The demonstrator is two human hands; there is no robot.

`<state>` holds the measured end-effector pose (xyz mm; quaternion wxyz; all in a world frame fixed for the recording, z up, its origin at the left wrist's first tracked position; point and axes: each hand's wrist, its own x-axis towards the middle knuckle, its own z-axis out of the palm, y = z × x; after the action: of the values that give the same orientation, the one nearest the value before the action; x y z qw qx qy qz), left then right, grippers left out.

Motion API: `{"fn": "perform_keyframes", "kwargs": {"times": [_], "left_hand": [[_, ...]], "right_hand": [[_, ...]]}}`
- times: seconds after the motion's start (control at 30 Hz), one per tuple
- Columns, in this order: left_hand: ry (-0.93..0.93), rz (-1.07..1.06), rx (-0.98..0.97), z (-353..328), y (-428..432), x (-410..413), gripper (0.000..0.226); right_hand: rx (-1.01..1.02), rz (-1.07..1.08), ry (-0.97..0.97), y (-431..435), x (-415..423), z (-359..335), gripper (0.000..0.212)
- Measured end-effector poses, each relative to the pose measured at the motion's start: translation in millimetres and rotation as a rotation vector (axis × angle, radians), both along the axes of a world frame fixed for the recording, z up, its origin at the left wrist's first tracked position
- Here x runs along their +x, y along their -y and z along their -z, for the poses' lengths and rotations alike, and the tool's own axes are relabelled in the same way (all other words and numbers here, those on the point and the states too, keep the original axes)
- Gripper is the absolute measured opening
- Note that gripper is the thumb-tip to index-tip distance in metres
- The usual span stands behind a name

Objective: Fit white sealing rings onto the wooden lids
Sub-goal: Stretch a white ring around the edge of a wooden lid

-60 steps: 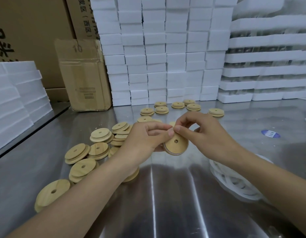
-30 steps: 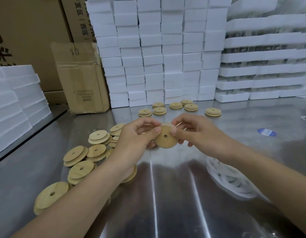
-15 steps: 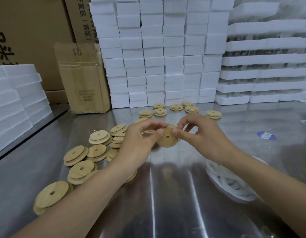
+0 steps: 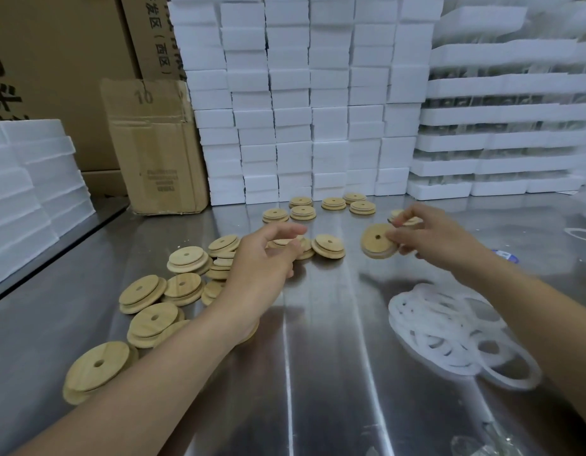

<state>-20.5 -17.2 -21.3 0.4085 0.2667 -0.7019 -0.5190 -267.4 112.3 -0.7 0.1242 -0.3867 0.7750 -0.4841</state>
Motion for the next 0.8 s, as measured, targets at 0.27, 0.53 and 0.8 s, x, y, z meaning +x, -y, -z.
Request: {"fn": "perform_keyframes", "kwargs": {"times": [0.27,0.53,0.8], "left_hand": [[0.019,-0.100,-0.040,-1.1,2.1,2.7,0.030],[0.013,-0.129,-0.067,-1.3,7.0,2.3,0.031],[0.211,-0.145,-0.406,-2.4,14.0,6.6,0.024]], "right_hand": [[0.301,0.201,-0.208,3.7,-25.9,29.7,0.027],[0.064,-0.086,0.100,3.0,-15.0,15.8,0.061],[0.092,-0.034,-0.074,8.0,-8.6,20.6,0.043]]}}
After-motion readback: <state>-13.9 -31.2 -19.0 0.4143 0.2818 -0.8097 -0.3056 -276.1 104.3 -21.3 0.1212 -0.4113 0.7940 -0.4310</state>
